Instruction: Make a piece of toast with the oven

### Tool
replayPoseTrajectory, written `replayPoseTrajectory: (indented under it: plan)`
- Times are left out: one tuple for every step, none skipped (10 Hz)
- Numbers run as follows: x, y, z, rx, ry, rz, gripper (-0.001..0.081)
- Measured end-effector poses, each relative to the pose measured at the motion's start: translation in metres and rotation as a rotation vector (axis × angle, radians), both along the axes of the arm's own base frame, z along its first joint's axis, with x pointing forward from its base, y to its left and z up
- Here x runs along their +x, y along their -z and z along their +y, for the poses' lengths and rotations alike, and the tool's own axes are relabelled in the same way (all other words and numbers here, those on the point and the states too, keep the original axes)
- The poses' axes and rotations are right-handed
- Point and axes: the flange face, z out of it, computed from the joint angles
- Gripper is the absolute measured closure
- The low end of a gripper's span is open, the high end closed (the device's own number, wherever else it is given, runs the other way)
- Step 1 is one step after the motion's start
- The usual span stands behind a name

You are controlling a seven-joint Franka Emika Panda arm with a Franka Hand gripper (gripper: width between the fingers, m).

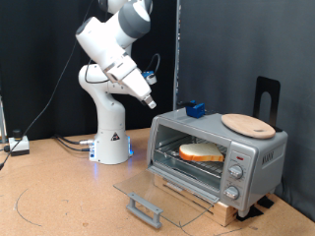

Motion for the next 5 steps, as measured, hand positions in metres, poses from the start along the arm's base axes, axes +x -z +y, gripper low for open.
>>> replayPoseTrajectory:
  plan:
    - [0.0,0.0,0.001,0.0,-0.001,0.003,-0.0002]
    - [0.002,0.0,0.002,0.028,0.076,0.032,-0.0002]
    - [0.008,0.001,0.003,0.048,0.198,0.063,-0.0002]
    - [0.014,0.004,0.001,0.046,0.318,0.109,-0.0002]
    - [0.02,0.01,-0.005,0.04,0.438,0.164,-0.0002]
